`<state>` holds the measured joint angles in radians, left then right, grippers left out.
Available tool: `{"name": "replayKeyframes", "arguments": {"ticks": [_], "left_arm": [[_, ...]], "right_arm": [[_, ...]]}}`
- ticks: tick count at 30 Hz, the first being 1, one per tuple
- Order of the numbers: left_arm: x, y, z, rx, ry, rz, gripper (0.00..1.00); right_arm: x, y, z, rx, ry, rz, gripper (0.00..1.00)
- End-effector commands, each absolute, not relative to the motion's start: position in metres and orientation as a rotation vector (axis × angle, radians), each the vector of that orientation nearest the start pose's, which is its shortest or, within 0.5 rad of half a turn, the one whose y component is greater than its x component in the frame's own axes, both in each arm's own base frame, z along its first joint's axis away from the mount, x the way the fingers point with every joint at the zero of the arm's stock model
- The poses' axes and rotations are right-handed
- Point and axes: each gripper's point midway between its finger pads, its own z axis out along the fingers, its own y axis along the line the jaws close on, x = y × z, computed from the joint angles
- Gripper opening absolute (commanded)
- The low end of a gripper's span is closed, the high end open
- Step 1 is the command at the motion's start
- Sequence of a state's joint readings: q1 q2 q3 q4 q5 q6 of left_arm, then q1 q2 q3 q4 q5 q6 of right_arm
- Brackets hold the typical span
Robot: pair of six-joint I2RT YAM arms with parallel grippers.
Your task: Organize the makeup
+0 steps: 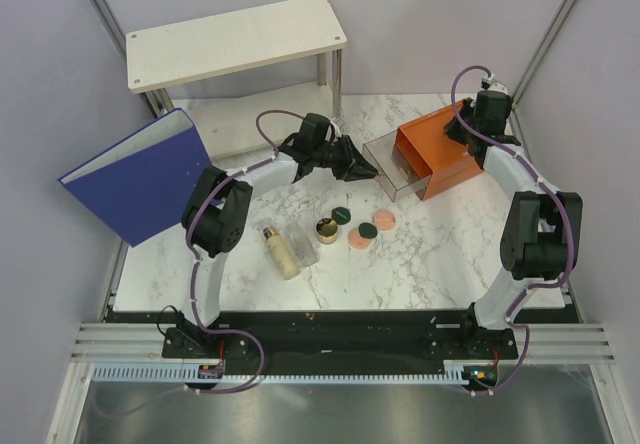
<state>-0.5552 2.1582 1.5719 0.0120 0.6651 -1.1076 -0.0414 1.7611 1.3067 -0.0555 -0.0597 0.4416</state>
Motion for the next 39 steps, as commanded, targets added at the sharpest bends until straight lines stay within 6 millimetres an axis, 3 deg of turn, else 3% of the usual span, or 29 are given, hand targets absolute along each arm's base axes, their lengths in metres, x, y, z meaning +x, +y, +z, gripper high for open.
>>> {"name": "replayKeyframes", "arguments": {"ticks": [1, 8, 14, 23, 27, 28, 34, 39], "left_arm": [[0.372, -0.378, 0.111, -0.155, 2.602, -1.376, 0.04], [0.365, -0.364, 0.114, -0.122, 2.612, -1.295, 0.05], [0.352, -0.346, 0.1, -0.129, 2.65, -1.259, 0.06], [0.351, -0.332, 0.098, -0.111, 2.664, -1.171, 0.08], [0.351, -0.335, 0.1, -0.066, 2.647, -1.194, 0.27], [0.353, -0.336, 0.104, -0.051, 2.632, -1.199, 0.42], [0.359, -0.336, 0.125, 0.097, 2.528, -1.182, 0.76], [0.358, -0.325, 0.152, 0.213, 2.419, -1.111, 0.86]], "right_arm": [[0.472, 0.012, 0.079, 0.516, 2.33, 0.275, 0.0], [0.47, 0.012, 0.078, 0.518, 2.334, 0.276, 0.0], [0.47, 0.014, 0.078, 0.514, 2.335, 0.284, 0.0], [0.469, 0.014, 0.077, 0.51, 2.338, 0.287, 0.0], [0.467, 0.015, 0.073, 0.507, 2.348, 0.291, 0.0], [0.467, 0.016, 0.073, 0.507, 2.35, 0.292, 0.0], [0.467, 0.015, 0.072, 0.506, 2.351, 0.293, 0.0], [0.466, 0.015, 0.071, 0.505, 2.355, 0.293, 0.0]]}}
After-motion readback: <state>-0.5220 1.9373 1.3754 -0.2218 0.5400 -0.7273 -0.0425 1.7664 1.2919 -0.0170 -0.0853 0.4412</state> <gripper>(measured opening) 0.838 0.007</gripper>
